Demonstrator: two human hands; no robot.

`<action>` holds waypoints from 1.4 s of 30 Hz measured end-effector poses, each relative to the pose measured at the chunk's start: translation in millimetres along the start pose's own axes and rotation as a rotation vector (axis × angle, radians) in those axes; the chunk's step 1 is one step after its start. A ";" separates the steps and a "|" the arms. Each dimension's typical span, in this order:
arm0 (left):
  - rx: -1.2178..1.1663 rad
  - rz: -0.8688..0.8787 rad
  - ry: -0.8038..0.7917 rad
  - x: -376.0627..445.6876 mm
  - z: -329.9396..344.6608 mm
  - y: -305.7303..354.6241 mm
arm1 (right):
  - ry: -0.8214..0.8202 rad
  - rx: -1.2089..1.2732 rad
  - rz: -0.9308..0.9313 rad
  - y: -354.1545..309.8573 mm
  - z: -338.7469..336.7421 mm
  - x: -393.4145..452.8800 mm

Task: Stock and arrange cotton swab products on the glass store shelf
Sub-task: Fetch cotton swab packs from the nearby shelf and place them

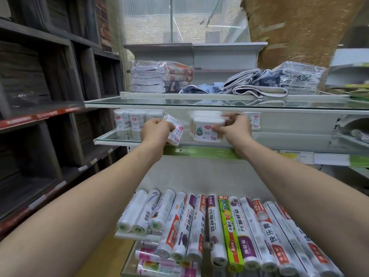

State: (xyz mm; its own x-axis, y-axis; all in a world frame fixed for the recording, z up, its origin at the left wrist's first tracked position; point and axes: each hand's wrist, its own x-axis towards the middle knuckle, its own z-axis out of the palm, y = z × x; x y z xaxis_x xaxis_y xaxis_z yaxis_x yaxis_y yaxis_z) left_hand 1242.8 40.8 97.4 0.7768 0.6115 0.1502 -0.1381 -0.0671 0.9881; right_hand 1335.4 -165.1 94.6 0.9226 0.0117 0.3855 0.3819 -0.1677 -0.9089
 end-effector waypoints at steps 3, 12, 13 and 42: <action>-0.008 -0.011 -0.003 2.4 -1.5 -2.4 | 0.029 -0.033 -0.005 -1.6 0.9 1.3; -0.021 -0.004 -0.045 -3.6 7.2 -2.1 | 0.037 -0.137 -0.011 0.7 4.5 7.1; -0.023 -0.005 -0.047 -5.0 8.4 -2.1 | 0.034 -0.147 -0.011 1.1 4.1 7.8; -0.072 -0.019 -0.158 -93.4 179.4 5.2 | 0.116 -0.433 -0.068 35.1 -182.5 12.6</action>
State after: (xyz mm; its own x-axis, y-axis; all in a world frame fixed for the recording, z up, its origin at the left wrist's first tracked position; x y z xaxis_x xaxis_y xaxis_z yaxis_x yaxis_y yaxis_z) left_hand 1279.8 -158.2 94.3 0.8660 0.4800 0.1401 -0.1617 0.0037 0.9868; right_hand 1350.6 -350.7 96.6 0.8746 -0.0692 0.4798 0.3611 -0.5675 -0.7400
